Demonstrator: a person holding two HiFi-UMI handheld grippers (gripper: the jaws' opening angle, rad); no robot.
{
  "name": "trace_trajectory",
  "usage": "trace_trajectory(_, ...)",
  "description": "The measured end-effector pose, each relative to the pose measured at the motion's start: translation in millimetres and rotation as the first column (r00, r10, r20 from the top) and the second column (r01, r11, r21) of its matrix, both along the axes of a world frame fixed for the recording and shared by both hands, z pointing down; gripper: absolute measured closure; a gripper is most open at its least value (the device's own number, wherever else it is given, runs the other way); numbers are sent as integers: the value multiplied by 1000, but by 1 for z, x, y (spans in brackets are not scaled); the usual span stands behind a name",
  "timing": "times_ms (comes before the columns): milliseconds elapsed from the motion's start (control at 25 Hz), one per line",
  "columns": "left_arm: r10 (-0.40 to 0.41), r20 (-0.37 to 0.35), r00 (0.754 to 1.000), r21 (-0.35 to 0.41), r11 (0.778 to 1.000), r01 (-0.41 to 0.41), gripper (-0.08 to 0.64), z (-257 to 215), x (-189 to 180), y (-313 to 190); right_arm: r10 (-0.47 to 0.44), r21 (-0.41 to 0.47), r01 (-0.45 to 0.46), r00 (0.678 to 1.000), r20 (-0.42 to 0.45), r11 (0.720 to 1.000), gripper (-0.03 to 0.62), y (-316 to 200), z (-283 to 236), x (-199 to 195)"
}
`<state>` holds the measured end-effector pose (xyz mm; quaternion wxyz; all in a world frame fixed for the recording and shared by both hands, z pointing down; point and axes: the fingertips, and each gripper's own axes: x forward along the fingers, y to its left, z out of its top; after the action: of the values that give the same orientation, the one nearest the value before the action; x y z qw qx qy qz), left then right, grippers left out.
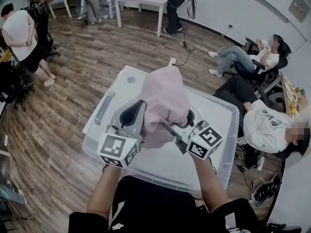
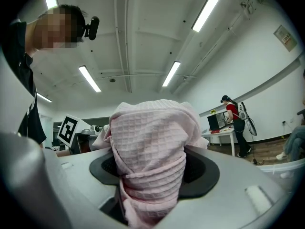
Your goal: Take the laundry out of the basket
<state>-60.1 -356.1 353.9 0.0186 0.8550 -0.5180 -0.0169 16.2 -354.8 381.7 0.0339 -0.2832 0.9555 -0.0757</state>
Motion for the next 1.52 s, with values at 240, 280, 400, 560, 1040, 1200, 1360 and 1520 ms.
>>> trace_trajectory(240, -50, -6, 999, 0, 999, 50, 552, -1, 8, 13, -30, 4, 30, 1000, 4, 1000, 282, 13, -5, 6)
trace_trajectory(280, -58, -11, 998, 1, 998, 58, 552, -1, 9, 15, -39, 3, 39, 999, 7, 999, 282, 15, -6, 7)
trace_trajectory(400, -81, -28, 996, 4, 997, 82, 552, -1, 14, 20, -61, 1, 61, 998, 15, 998, 282, 20, -8, 11)
trace_trajectory(560, -114, -24, 993, 0, 993, 114, 552, 1, 17, 26, -87, -7, 87, 996, 19, 996, 282, 25, -8, 14)
trace_trajectory(1040, -201, -51, 978, -5, 980, 201, 552, 0, 3, 44, -158, -22, 160, 986, 59, 987, 283, 36, -8, -2)
trace_trajectory(1200, -196, -48, 979, 2, 980, 197, 552, -5, 2, 47, -164, -17, 166, 984, 66, 986, 282, 39, -13, -4)
trace_trajectory(1360, -191, -46, 981, 11, 981, 191, 552, -10, 1, 51, -167, -9, 168, 984, 67, 986, 282, 43, -18, -4)
trace_trajectory(1520, -184, -46, 982, 27, 982, 186, 552, -14, -2, 60, -162, 4, 162, 985, 64, 987, 282, 52, -22, -8)
